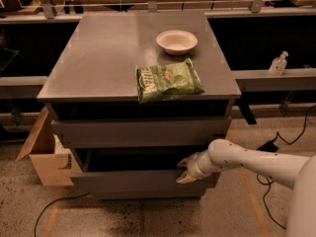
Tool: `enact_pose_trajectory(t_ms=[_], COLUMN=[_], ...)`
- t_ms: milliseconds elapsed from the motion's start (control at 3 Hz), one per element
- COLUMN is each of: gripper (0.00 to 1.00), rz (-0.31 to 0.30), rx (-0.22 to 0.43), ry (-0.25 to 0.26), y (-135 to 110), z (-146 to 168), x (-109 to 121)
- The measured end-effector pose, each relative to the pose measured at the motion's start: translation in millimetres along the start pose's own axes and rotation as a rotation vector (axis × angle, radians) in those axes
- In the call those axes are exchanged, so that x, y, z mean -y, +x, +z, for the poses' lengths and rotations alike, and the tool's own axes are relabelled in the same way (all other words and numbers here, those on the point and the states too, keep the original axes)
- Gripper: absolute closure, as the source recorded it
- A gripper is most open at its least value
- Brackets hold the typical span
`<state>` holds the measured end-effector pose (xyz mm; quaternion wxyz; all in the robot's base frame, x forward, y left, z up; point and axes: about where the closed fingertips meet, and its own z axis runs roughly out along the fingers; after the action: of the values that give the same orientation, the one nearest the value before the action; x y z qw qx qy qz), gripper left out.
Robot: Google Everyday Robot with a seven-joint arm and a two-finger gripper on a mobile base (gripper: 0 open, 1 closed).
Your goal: Open middle drawer
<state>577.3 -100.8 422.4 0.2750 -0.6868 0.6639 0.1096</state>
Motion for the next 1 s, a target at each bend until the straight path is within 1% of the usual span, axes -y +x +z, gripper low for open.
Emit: enact_pose_trajectory(t_ms=[333, 667, 1000], gripper=[1.00, 1.00, 1.00], rz=[0.000, -0.007, -0.007], rx=[0.000, 0.002, 0.002], ry=[0.000, -0.008, -0.009], y=[0.0, 3.2, 2.3], z=[0.1, 1.5, -1.1], x=[0.0, -20.7, -25.1])
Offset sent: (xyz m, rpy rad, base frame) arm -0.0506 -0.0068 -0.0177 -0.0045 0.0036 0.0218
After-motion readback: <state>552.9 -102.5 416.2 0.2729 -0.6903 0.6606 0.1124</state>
